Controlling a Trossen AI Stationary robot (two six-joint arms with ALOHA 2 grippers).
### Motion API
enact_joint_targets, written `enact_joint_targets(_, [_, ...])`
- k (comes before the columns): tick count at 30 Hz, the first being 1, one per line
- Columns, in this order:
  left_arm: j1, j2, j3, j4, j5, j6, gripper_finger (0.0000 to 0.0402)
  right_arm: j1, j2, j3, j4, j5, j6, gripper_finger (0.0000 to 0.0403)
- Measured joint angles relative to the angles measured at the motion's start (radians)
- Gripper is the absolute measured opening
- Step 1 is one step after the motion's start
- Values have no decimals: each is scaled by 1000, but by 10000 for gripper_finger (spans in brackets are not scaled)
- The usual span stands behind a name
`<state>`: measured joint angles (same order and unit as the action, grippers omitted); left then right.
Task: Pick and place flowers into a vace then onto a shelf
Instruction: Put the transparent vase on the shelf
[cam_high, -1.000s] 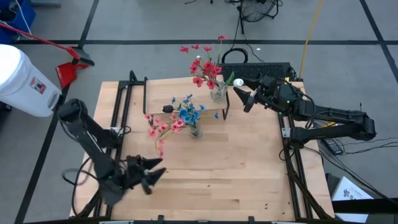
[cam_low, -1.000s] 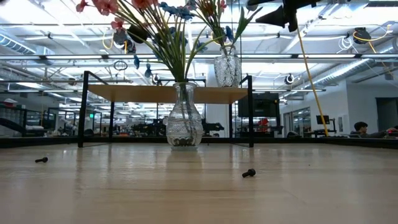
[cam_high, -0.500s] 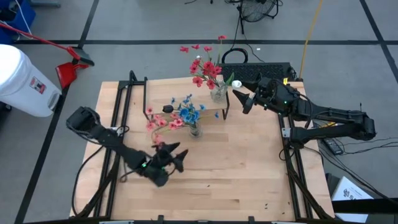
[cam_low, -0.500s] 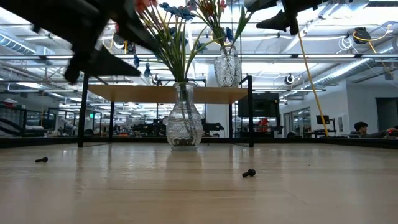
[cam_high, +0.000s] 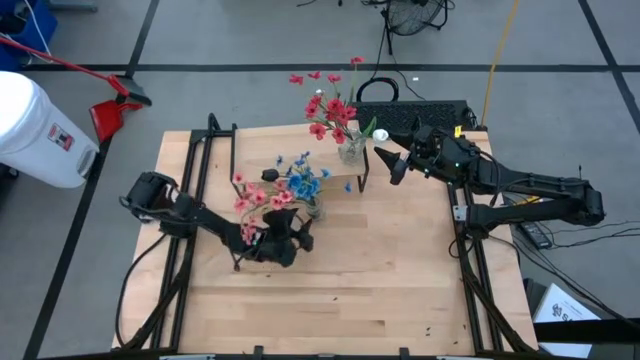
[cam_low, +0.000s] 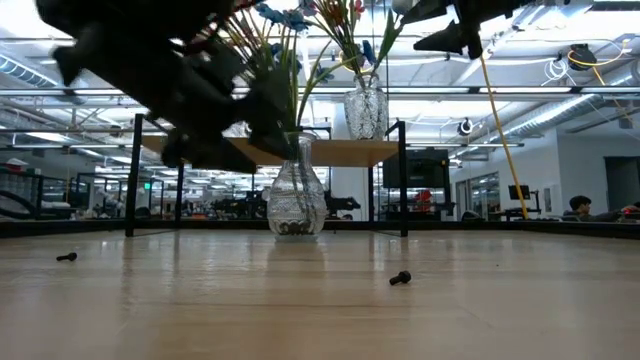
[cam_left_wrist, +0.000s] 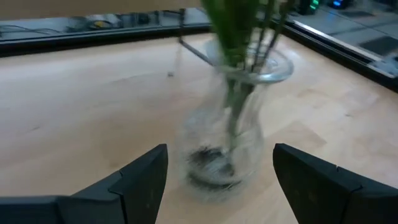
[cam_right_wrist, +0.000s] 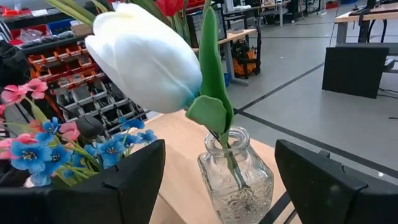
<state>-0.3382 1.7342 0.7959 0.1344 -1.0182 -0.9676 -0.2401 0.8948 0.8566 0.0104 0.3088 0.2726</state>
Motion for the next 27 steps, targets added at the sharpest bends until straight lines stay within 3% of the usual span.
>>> enact_joint_targets(3, [35, 18, 0, 109, 66, 115, 292, 0, 0, 0, -8, 0, 0, 293])
enact_joint_targets(7, [73, 20, 0, 202, 60, 197, 292, 0, 0, 0, -22, -1, 3, 293])
enact_joint_targets(27, [193, 24, 0, 299, 185, 385, 292, 0, 0, 0, -76, -27, 23, 293])
